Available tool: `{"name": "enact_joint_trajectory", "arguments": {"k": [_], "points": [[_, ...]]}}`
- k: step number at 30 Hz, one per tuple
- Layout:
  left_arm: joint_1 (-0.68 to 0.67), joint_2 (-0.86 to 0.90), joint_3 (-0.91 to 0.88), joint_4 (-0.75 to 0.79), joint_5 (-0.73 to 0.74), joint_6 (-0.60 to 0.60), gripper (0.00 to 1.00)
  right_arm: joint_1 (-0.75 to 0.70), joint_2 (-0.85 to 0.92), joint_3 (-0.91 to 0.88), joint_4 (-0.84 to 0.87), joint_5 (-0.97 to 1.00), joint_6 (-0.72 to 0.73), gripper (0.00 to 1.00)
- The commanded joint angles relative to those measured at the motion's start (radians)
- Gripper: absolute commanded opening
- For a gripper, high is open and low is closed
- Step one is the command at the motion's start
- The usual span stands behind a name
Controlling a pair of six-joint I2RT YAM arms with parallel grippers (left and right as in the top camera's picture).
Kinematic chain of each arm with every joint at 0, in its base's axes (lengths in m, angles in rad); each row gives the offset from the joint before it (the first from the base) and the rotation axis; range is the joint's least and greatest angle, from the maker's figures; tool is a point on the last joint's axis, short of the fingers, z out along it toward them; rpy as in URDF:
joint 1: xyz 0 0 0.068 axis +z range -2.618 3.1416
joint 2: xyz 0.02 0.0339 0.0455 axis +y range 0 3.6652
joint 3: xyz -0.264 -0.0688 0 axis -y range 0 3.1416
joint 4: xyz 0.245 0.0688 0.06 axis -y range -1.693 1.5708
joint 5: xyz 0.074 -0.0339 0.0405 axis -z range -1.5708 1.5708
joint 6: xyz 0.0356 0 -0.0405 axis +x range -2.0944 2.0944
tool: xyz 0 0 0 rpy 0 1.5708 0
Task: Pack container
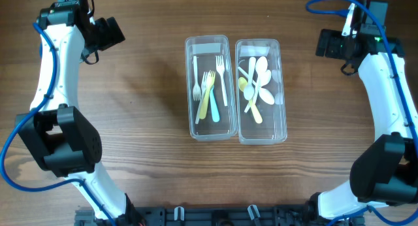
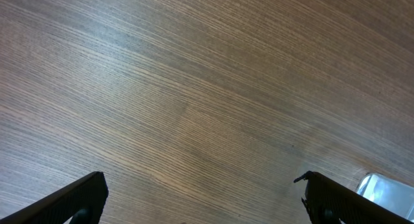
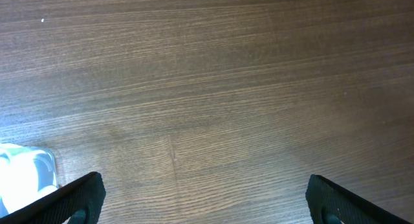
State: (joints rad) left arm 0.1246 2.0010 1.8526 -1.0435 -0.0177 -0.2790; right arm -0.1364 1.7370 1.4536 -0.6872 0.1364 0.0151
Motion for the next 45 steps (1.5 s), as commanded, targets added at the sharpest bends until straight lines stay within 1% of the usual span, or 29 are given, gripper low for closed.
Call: {"name": "enact_joint_trajectory", "arguments": {"k": [1, 8, 11, 12, 20, 22, 25, 30, 32, 35, 36, 37, 41, 44, 45], "points": [[-0.002, -0.026, 0.013, -0.001, 0.005, -0.002, 1.00, 0.004, -0.019, 0.017, 0.003, 0.014, 0.011, 1.00], [-0.002, -0.026, 0.013, -0.001, 0.005, -0.002, 1.00, 0.004, -0.018, 0.016, 0.003, 0.023, 0.011, 1.00], [-0.002, -0.026, 0.013, -0.001, 0.005, -0.002, 1.00, 0.003, -0.024, 0.014, -0.006, 0.171, 0.011, 1.00], [-0.002, -0.026, 0.013, -0.001, 0.005, -0.002, 1.00, 0.003, -0.027, 0.014, -0.005, 0.193, 0.011, 1.00], [-0.002, -0.026, 0.013, -0.001, 0.005, -0.002, 1.00, 0.004, -0.032, 0.014, -0.005, 0.200, 0.011, 1.00], [-0.002, -0.026, 0.013, -0.001, 0.005, -0.002, 1.00, 0.004, -0.060, 0.014, -0.005, 0.200, 0.011, 1.00], [-0.002, -0.026, 0.013, -0.001, 0.005, -0.002, 1.00, 0.005, -0.153, 0.014, -0.008, 0.200, 0.011, 1.00], [-0.002, -0.026, 0.013, -0.001, 0.005, -0.002, 1.00, 0.005, -0.367, 0.014, -0.027, 0.201, 0.011, 1.00], [-0.002, -0.026, 0.013, -0.001, 0.005, -0.002, 1.00, 0.004, -0.455, 0.014, -0.041, 0.208, -0.026, 1.00], [-0.002, -0.026, 0.013, -0.001, 0.005, -0.002, 1.00, 0.004, -0.612, 0.013, -0.045, 0.152, -0.023, 1.00], [-0.002, -0.026, 0.013, -0.001, 0.005, -0.002, 1.00, 0.004, -0.660, 0.013, -0.043, 0.126, 0.004, 1.00], [-0.002, -0.026, 0.013, -0.001, 0.005, -0.002, 1.00, 0.004, -0.727, 0.011, -0.036, 0.105, 0.069, 1.00], [-0.002, -0.026, 0.013, -0.001, 0.005, -0.002, 1.00, 0.004, -0.898, -0.027, -0.019, 0.103, 0.273, 1.00], [-0.002, -0.026, 0.013, -0.001, 0.005, -0.002, 1.00, 0.004, -1.008, -0.100, -0.012, 0.110, 0.336, 1.00], [-0.002, -0.026, 0.013, -0.001, 0.005, -0.002, 1.00, 0.004, -1.063, -0.162, 0.010, 0.111, 0.335, 1.00]]}}
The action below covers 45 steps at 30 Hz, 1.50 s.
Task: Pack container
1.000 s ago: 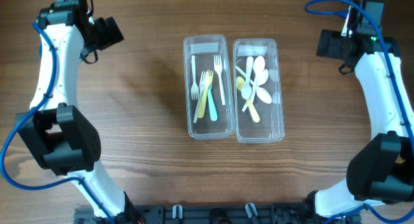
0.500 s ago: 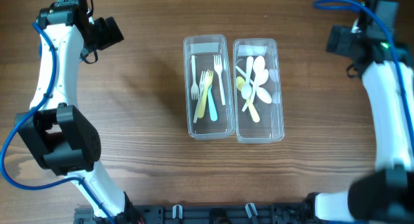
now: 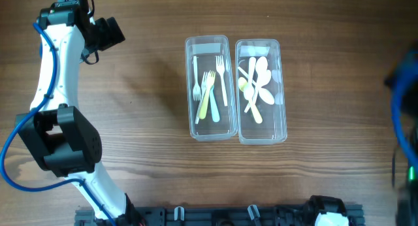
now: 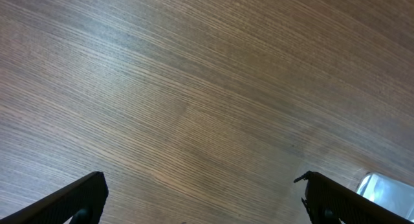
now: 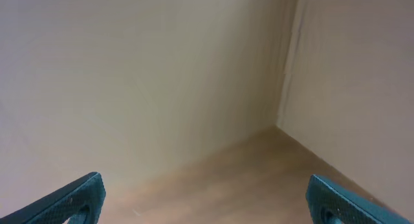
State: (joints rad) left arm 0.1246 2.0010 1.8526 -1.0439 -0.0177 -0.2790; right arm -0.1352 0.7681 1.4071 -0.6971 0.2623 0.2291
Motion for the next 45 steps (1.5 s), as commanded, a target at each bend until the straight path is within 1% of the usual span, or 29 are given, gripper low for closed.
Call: {"name": "enact_joint_trajectory", "arguments": {"k": [1, 3, 6, 11, 15, 17, 19, 22, 24, 33, 40, 45], "points": [[-0.002, -0.026, 0.013, -0.001, 0.005, -0.002, 1.00, 0.003, -0.122, -0.154, 0.038, -0.011, 0.119, 1.00], [-0.002, -0.026, 0.013, -0.001, 0.005, -0.002, 1.00, 0.003, -0.197, -0.274, 0.102, -0.004, 0.119, 1.00], [-0.002, -0.026, 0.013, -0.001, 0.005, -0.002, 1.00, 0.003, -0.323, -0.496, 0.244, -0.012, 0.127, 1.00], [-0.002, -0.026, 0.013, -0.001, 0.005, -0.002, 1.00, 0.003, -0.530, -0.876, 0.515, -0.106, 0.201, 1.00], [-0.002, -0.026, 0.013, -0.001, 0.005, -0.002, 1.00, 0.003, -0.615, -1.048, 0.647, -0.201, 0.182, 1.00], [-0.002, -0.026, 0.013, -0.001, 0.005, -0.002, 1.00, 0.004, -0.637, -1.093, 0.671, -0.253, 0.131, 1.00], [-0.002, -0.026, 0.013, -0.001, 0.005, -0.002, 1.00, 0.012, -0.653, -1.131, 0.683, -0.304, 0.012, 1.00], [-0.002, -0.026, 0.013, -0.001, 0.005, -0.002, 1.00, 0.031, -0.660, -1.153, 0.672, -0.312, -0.143, 1.00], [-0.002, -0.026, 0.013, -0.001, 0.005, -0.002, 1.00, 0.045, -0.663, -1.154, 0.647, -0.308, -0.208, 1.00], [-0.002, -0.026, 0.013, -0.001, 0.005, -0.002, 1.00, 0.054, -0.703, -1.181, 0.540, -0.322, -0.174, 1.00], [-0.002, -0.026, 0.013, -0.001, 0.005, -0.002, 1.00, 0.054, -0.762, -1.277, 0.612, -0.339, -0.174, 1.00], [-0.002, -0.026, 0.013, -0.001, 0.005, -0.002, 1.00, 0.054, -0.765, -1.312, 0.626, -0.362, -0.179, 1.00]]}}
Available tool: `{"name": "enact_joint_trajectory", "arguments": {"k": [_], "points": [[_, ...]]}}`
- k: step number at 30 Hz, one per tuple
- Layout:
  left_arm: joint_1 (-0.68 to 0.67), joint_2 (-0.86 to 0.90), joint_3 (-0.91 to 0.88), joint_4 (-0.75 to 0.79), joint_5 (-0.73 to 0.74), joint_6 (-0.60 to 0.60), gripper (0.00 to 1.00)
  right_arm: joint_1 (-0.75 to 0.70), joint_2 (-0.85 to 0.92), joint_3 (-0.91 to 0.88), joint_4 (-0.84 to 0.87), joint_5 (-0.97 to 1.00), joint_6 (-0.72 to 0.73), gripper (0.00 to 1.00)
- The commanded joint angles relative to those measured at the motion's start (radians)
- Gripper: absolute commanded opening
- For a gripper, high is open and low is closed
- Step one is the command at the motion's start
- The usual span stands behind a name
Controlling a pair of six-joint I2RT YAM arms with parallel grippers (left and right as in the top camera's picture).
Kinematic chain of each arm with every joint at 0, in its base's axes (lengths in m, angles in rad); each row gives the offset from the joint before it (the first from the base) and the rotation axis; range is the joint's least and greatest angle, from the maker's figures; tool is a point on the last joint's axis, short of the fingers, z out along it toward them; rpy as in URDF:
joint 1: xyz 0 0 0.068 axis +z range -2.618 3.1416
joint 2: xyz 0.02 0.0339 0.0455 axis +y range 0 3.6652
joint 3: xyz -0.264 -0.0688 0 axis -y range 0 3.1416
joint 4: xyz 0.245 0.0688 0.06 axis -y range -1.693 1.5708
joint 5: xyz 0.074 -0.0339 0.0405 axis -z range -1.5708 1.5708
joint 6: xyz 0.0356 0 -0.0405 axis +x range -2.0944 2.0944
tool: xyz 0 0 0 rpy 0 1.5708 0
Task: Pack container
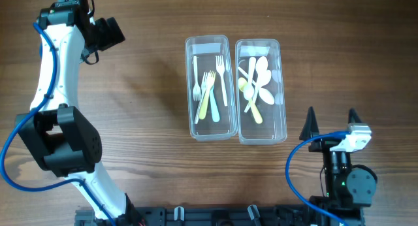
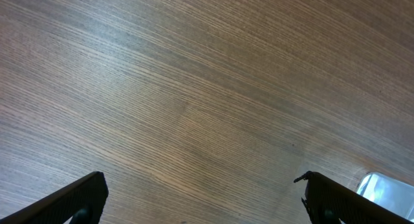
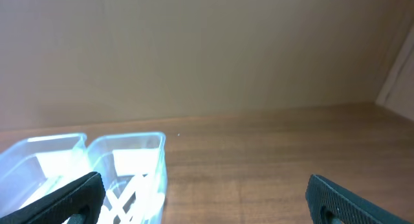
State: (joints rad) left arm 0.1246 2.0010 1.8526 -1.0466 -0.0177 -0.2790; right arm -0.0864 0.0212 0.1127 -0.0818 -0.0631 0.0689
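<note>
Two clear containers stand side by side mid-table. The left container (image 1: 210,87) holds several forks; the right container (image 1: 260,91) holds several spoons. My left gripper (image 1: 108,31) hangs at the far left corner, open over bare wood (image 2: 200,185), with only a container corner (image 2: 386,187) showing at its lower right. My right gripper (image 1: 331,119) sits low at the front right, open and empty (image 3: 204,185). It faces the spoon container (image 3: 128,164) and the fork container (image 3: 42,160).
The wooden table (image 1: 144,121) carries only the two containers. A beige wall (image 3: 207,49) rises behind the far edge. My right arm's base and blue cable (image 1: 294,170) occupy the front right corner.
My right arm, then a blur at the overhead view's right edge with its camera on the wall, is now folded at the front right, open fingers facing the containers. The left arm is unchanged.
Both arms first hung open over bare wood at the far corners, beside the containers of forks and spoons. Then the right arm was at the right edge facing the wall. Now it is folded low at the front right. The containers and left arm stayed put.
</note>
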Motion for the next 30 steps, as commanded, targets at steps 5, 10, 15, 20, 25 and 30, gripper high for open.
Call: {"name": "enact_joint_trajectory", "arguments": {"k": [5, 10, 15, 20, 25, 30], "points": [[-0.002, -0.026, 0.013, 0.002, 0.005, -0.002, 1.00, 0.005, -0.018, -0.048, 0.024, -0.076, -0.073, 1.00], [-0.002, -0.026, 0.013, 0.002, 0.005, -0.002, 1.00, 0.005, -0.018, -0.082, 0.038, -0.074, -0.096, 1.00], [-0.002, -0.026, 0.013, 0.002, 0.005, -0.002, 1.00, 0.005, -0.018, -0.087, 0.047, -0.058, -0.133, 1.00], [-0.002, -0.026, 0.013, 0.002, 0.005, -0.002, 1.00, 0.005, -0.018, -0.107, 0.090, -0.057, -0.151, 1.00], [-0.002, -0.026, 0.013, 0.002, 0.005, -0.002, 1.00, 0.005, -0.018, -0.107, 0.090, -0.058, -0.148, 1.00], [-0.002, -0.026, 0.013, 0.002, 0.005, -0.002, 1.00, 0.005, -0.017, -0.107, 0.090, -0.058, -0.148, 1.00]]}}
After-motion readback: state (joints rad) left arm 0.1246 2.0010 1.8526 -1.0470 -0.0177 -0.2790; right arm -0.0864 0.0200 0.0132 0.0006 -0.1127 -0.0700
